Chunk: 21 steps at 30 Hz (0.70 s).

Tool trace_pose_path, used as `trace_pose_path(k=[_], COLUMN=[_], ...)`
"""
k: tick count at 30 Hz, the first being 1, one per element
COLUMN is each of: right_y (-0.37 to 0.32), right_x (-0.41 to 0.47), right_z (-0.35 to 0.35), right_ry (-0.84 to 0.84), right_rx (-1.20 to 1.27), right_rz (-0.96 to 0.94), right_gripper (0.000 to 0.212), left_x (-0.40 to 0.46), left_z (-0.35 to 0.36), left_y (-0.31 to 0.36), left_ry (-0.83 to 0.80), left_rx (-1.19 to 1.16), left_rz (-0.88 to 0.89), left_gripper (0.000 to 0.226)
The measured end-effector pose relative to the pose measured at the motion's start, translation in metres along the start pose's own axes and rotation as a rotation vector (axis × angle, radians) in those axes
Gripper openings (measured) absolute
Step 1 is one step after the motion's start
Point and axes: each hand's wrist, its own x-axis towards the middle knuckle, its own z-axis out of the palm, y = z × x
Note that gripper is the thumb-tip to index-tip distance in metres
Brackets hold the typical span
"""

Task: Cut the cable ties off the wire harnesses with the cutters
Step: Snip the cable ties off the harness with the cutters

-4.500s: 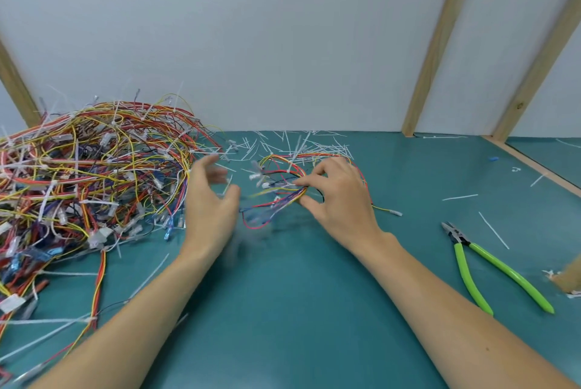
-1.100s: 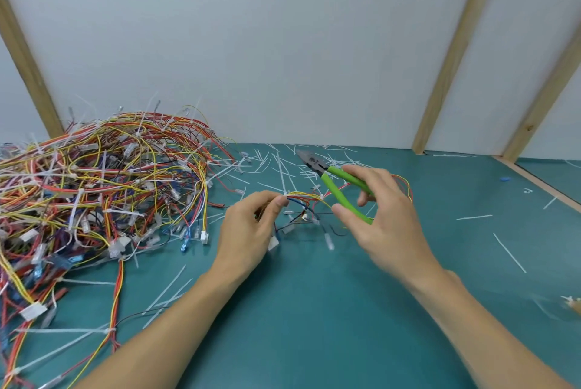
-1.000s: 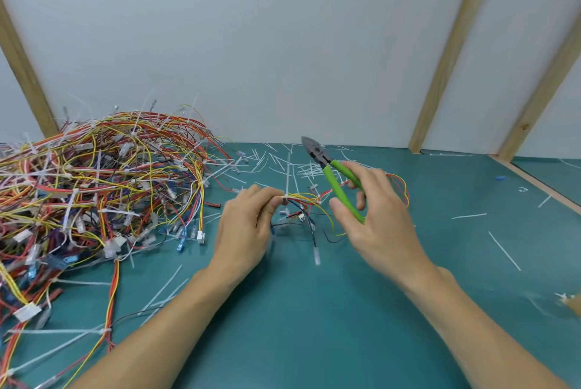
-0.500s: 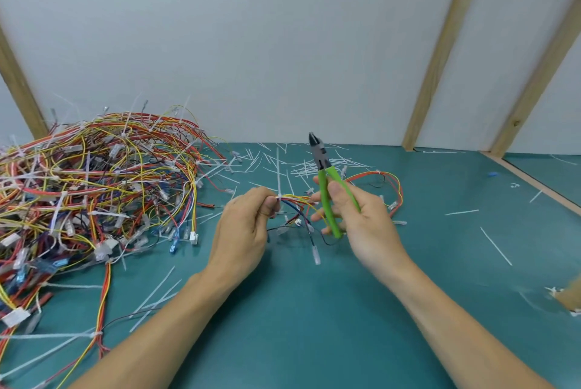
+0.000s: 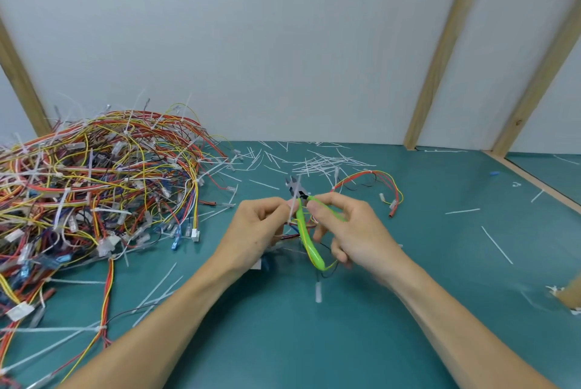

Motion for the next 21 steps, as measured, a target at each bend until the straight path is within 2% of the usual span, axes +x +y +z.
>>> trace_pose_path(k=[2,6,9,12,16,18,21], right_y=[-0.001,-0.006,-0.005,-0.010,-0.011,-0.009,-0.009], right_x=[-0.001,-0.006,-0.005,-0.001,-0.001,-0.001,0.004], right_z=[-0.005,-0.015,-0.013,-0.022,-0.040,-0.039,-0.044], right_ry=[-0.088,-0.324,-0.288,-0.185,-0.283,-0.302,-0.256], right_rx=[-0.089,-0.257,-0.261,-0.122,0.036,0.172,0.563], right_rz=[-0.042,-0.042,0.032,0.109,0.174,0.203,0.197], right_gripper=[0.022,0.035,0.033,0.026,0.026,0.026,0.054], left_x=[0.001,0.000,0.000,0.001,0.001,0.001,0.003], left_z=[-0.003,-0.001,0.003,0.004,0.002,0.001,-0.004], left_y=[-0.002,-0.006,-0.006,-0.002,0.004,0.003,-0.001], left_ry=[0.005,0.001,-0.001,0.035,0.002,0.020,0.157], left_rx=[0.007,0.037,0.051,0.031,0.094,0.105,0.103], left_rz=[-0.023,-0.014,0.047,0.126,0.213,0.229,0.241], left_gripper=[0.047,0.042,0.043,0.045,0.022,0.019,0.027])
